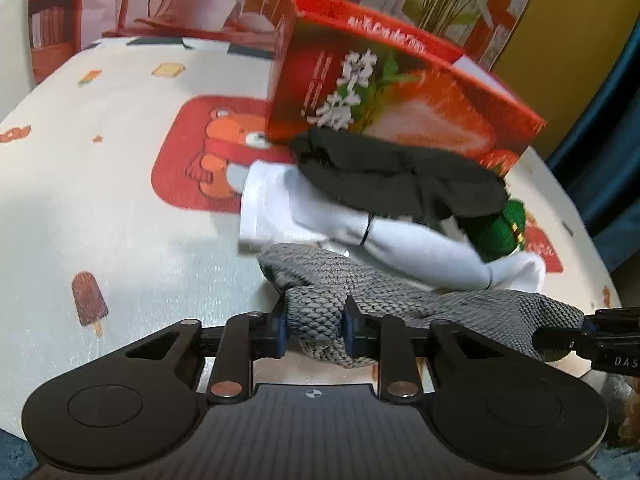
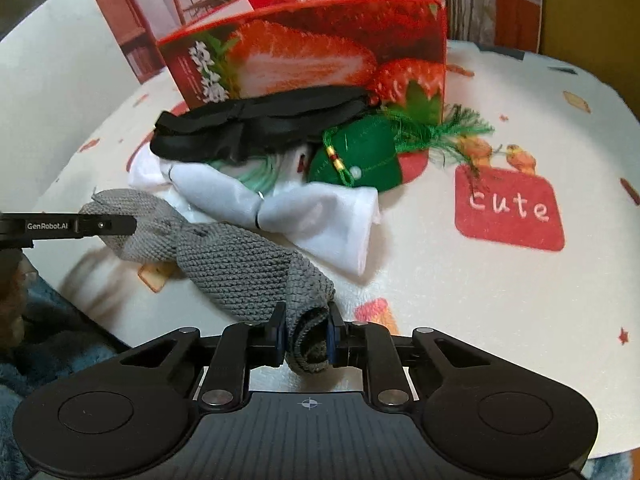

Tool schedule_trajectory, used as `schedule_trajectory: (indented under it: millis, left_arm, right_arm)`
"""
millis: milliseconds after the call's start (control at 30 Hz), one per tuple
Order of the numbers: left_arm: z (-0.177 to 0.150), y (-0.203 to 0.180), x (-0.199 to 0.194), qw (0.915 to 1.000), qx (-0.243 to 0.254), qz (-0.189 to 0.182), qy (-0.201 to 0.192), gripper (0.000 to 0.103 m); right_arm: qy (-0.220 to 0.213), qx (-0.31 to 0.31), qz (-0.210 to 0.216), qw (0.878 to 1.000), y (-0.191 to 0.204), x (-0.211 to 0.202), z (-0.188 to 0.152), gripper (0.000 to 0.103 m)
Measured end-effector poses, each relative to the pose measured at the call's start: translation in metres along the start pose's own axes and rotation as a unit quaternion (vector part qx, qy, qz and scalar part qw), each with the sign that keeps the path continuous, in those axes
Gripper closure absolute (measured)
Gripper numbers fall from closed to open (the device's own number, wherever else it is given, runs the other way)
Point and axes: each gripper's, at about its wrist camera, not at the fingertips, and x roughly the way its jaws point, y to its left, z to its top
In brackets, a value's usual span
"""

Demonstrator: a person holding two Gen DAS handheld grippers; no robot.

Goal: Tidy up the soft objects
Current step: 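Close the right tool on the grey cloth's other end while the left tool holds it, then lift the grey cloth with both tools over the red box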

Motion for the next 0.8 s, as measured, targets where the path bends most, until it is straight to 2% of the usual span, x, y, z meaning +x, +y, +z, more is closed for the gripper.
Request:
schedule_trajectory:
  millis: [200, 367, 567, 800]
  left_arm:
    - [0.014, 0.004, -0.028, 0.9981, -0.007, -0.033, -0.052, 0.079]
    - [0.031, -0.003, -0.056, 0.9943, 0.008, -0.040, -0.099, 0.079]
    - [0.062, -0.019, -0.076, 0.9880, 0.038, -0.033, -0.146, 0.079]
    - [0.099, -0.037, -0.072, 0.9844, 0.055, -0.026, -0.165, 0.080]
  right_arm:
    - [-0.071, 0.024, 0.051, 0.996, -0.008, -0.027, 0.015, 0.088]
    - [-0.122, 0.026, 0.065, 0.990, -0.009, -0.046, 0.035, 0.088]
    - [-0.174, 0.003, 0.064, 0.983, -0.007, -0.068, 0.070, 0.089]
    - [-0.208, -0.018, 0.042, 0.977, -0.008, -0.079, 0.115, 0.089]
